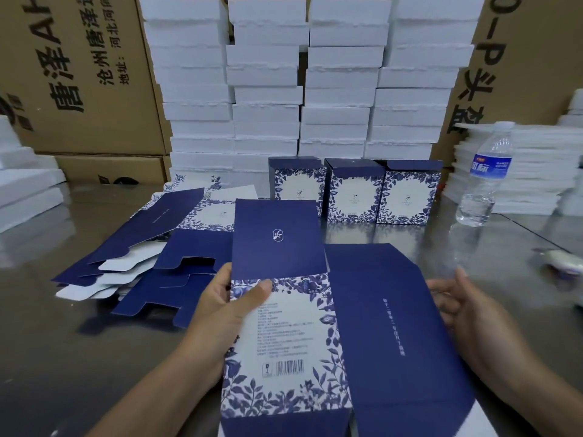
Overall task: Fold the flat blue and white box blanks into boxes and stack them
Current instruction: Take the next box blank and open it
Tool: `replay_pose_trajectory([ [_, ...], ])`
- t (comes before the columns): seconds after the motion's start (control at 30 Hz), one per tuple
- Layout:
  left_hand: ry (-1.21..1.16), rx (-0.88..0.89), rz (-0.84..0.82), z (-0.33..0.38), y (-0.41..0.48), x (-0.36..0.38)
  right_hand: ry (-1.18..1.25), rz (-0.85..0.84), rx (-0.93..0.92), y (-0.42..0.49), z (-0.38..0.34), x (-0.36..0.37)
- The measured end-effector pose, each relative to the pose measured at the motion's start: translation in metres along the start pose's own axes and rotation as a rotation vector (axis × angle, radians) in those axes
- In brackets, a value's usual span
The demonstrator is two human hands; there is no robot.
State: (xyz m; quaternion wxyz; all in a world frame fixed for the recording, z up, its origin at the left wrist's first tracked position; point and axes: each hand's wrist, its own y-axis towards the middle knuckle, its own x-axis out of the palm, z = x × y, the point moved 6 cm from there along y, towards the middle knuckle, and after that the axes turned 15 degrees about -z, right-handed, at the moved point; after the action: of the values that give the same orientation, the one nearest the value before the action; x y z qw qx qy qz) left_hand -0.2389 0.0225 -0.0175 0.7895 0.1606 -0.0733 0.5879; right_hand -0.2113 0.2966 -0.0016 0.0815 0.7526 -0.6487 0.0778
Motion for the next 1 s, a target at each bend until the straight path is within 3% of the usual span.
replay_pose_trajectory([
  [0.07,0.029,0.006,-0.026,-0.003,0.001,0.002,-0.141,0.121,-0.025,0.004,0.012,-0.013],
  [0.23,0.113,-0.036,-0.012,-0.005,0.0,0.006,-0.336,0.142,-0.008,0.004,0.009,-0.011],
  [0.4,0.284,-0.126,0.128,-0.005,0.0,0.001,-0.303,0.2,0.003,0.005,0.009,-0.018],
  [0.53,0.488,-0.072,0.207,-0.002,0.001,-0.007,-0.298,0.168,0.002,0.004,0.008,-0.012],
  [0.73,0.326,-0.06,0.306,-0.001,-0.003,-0.017,-0.316,0.072,0.006,0.001,0.005,0.003],
  [1.0,0.255,-0.096,0.259,-0.005,-0.001,-0.014,-0.343,0.111,-0.014,0.001,0.0,0.002],
])
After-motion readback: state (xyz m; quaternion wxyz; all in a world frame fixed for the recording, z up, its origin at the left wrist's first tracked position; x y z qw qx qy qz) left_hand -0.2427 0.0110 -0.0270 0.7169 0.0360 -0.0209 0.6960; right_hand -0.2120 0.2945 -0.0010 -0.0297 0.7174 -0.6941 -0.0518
